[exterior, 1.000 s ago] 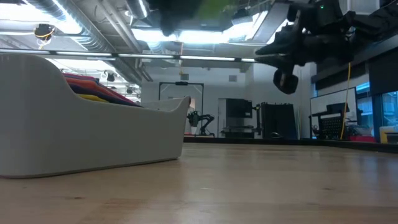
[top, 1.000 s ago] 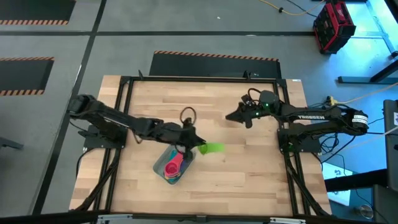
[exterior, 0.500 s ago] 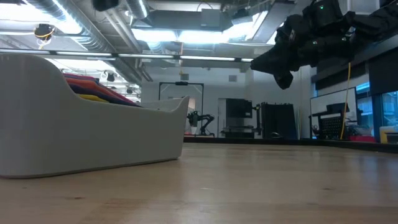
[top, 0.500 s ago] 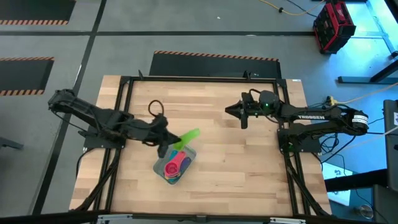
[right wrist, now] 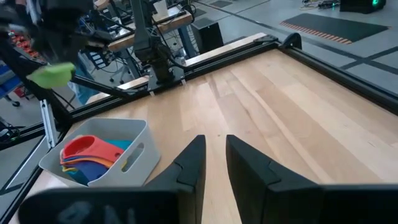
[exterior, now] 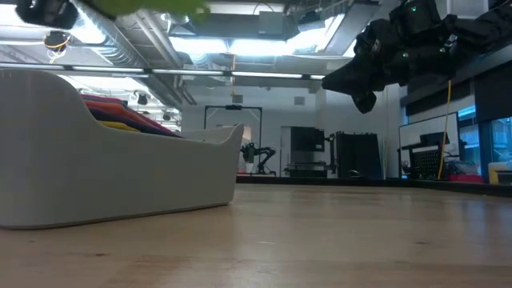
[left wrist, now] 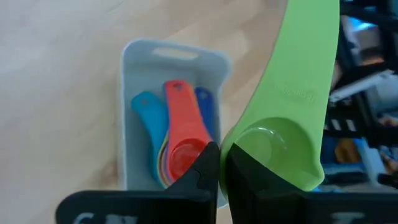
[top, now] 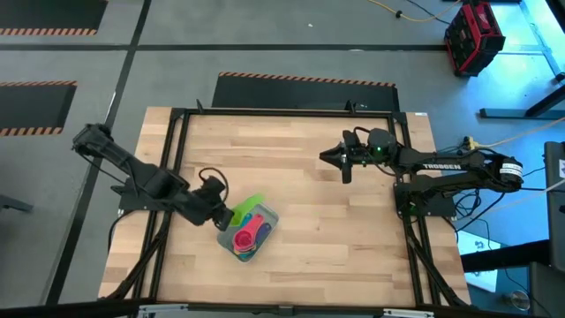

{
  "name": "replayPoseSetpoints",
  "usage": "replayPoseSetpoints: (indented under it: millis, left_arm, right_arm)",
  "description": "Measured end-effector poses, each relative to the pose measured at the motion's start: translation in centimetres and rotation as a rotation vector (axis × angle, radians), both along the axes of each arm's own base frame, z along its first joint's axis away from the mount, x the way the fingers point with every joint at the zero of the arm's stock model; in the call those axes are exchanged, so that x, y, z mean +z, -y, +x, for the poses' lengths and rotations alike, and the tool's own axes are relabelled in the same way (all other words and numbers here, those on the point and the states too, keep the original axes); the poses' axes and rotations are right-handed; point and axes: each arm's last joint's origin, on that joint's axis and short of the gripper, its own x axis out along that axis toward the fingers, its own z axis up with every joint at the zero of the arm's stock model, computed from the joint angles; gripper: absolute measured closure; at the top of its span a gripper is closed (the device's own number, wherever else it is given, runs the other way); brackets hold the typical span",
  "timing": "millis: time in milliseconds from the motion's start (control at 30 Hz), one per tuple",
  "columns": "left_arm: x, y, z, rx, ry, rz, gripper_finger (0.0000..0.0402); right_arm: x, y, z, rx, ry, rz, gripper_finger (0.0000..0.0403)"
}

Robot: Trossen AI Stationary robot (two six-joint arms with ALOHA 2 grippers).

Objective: Nest measuring cups in basket
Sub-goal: Stack the green measuring cup into the red measuring cup in the grey bin

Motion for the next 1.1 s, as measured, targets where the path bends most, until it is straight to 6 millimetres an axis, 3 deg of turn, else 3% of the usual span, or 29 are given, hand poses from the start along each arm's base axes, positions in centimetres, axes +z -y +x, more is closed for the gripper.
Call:
replayPoseSetpoints:
  millis: [567,1100]
  left_arm:
    - [-6.9,3.5,3.5,0.111,-0.323,-0.066,0.0394]
    - [-9.8,4.8,5.4,0.134,-0.367,-0.083,0.0388]
  right_arm:
    - [0.0,0.0,0.0,0.002,0.000,0.001,0.0334]
    - [0.0,0.0,0.0,0.002,-0.001,0.002,0.0334]
